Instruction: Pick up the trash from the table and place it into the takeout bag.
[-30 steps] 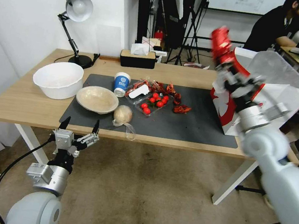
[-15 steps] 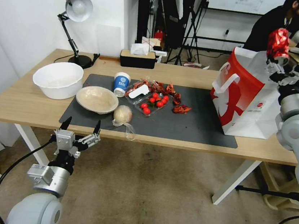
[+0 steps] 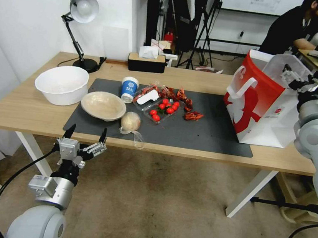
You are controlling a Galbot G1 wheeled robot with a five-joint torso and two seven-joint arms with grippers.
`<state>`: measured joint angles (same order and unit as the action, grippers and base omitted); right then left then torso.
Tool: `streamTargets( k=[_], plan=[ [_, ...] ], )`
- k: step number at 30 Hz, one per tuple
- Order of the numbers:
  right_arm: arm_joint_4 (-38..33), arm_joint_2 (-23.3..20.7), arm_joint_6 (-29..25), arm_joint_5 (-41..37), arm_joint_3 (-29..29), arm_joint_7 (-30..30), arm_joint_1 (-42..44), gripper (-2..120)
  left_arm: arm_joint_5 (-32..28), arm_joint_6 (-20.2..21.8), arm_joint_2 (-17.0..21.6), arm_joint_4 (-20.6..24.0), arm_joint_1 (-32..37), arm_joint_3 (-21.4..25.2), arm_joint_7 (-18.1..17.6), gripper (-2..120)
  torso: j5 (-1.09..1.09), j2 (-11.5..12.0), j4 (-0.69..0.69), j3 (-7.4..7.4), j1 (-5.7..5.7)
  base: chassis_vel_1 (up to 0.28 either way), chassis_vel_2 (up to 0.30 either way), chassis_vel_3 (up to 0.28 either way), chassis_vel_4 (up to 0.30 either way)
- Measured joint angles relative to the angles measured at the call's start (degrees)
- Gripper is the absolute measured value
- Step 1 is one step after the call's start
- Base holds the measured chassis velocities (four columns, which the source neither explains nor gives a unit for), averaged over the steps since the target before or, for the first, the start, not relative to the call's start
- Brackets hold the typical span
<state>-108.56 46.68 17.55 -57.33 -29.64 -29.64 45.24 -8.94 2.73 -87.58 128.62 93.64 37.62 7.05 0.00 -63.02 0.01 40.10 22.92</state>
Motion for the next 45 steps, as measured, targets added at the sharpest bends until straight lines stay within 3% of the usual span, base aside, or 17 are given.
streamTargets(
  k=[9,13,19,23,26,27,30,31,33,37,45],
  plan=[
    [0.4,-0.2,-0.6,-0.9,-0.4,0.7,-0.8,100,0.1,0.0,-0.1,0.0,-0.2,-0.1,0.1,100,0.00,0.0,-0.01,0.00,0.01,0.000,0.000,0.000,0.000],
    [-2.6,-1.1,-9.9,-6.8,-2.0,12.0,0.1,100,0.1,0.0,0.1,-0.2,-0.3,0.0,0.1,100,0.00,0.0,0.00,0.00,0.01,0.000,0.000,0.000,0.000],
    [-9.0,-1.4,-14.2,-6.8,-2.4,18.8,6.5,100,0.1,0.0,0.3,-0.4,-0.3,0.0,0.1,100,0.00,0.0,-0.01,0.00,0.00,0.000,0.000,0.000,0.000],
    [-15.7,0.6,-15.9,0.5,-1.1,22.2,15.4,100,0.1,0.1,0.4,-0.4,-0.2,-0.1,0.1,100,0.00,0.0,-0.01,0.00,0.00,0.000,0.000,0.000,0.000],
    [-19.0,3.8,-18.3,11.4,1.4,24.7,25.1,100,0.1,0.0,0.7,-0.5,-0.1,-0.2,0.1,100,0.00,0.0,0.00,0.00,0.00,0.000,0.000,0.000,0.000],
    [-19.0,3.8,-18.3,11.4,1.4,24.7,25.1,100,0.1,0.0,0.7,-0.5,-0.1,-0.2,0.1,100,0.00,0.0,0.00,0.00,0.00,0.000,0.000,0.000,0.000],
    [-19.2,8.2,-22.5,23.7,2.5,25.1,33.8,100,0.0,-0.5,1.0,-1.0,0.1,0.0,0.1,100,-0.01,0.0,0.00,0.00,0.00,0.000,0.000,0.000,0.000],
    [-19.2,8.2,-22.5,23.7,2.5,25.1,33.8,100,0.0,-0.5,1.0,-1.0,0.1,0.0,0.1,100,-0.01,0.0,0.00,0.00,0.00,0.000,0.000,0.000,0.000],
    [-19.2,11.2,-23.8,29.2,3.1,22.5,39.2,100,0.0,-0.6,1.2,-1.3,0.1,0.0,0.1,100,0.00,0.0,-0.01,-0.01,0.00,0.000,0.000,0.000,0.000],
    [-19.5,14.3,-24.7,33.9,3.5,18.2,44.4,100,0.0,-0.7,1.5,-1.6,0.1,-0.1,0.1,100,-0.01,0.0,0.00,0.00,0.00,0.000,0.000,0.000,0.000],
    [-18.4,17.3,-27.0,37.1,4.1,17.2,47.7,100,-0.1,-0.9,1.8,-1.9,0.3,-0.1,0.1,100,0.01,0.0,-0.01,0.00,0.00,0.000,0.000,0.000,0.000]
  ],
)
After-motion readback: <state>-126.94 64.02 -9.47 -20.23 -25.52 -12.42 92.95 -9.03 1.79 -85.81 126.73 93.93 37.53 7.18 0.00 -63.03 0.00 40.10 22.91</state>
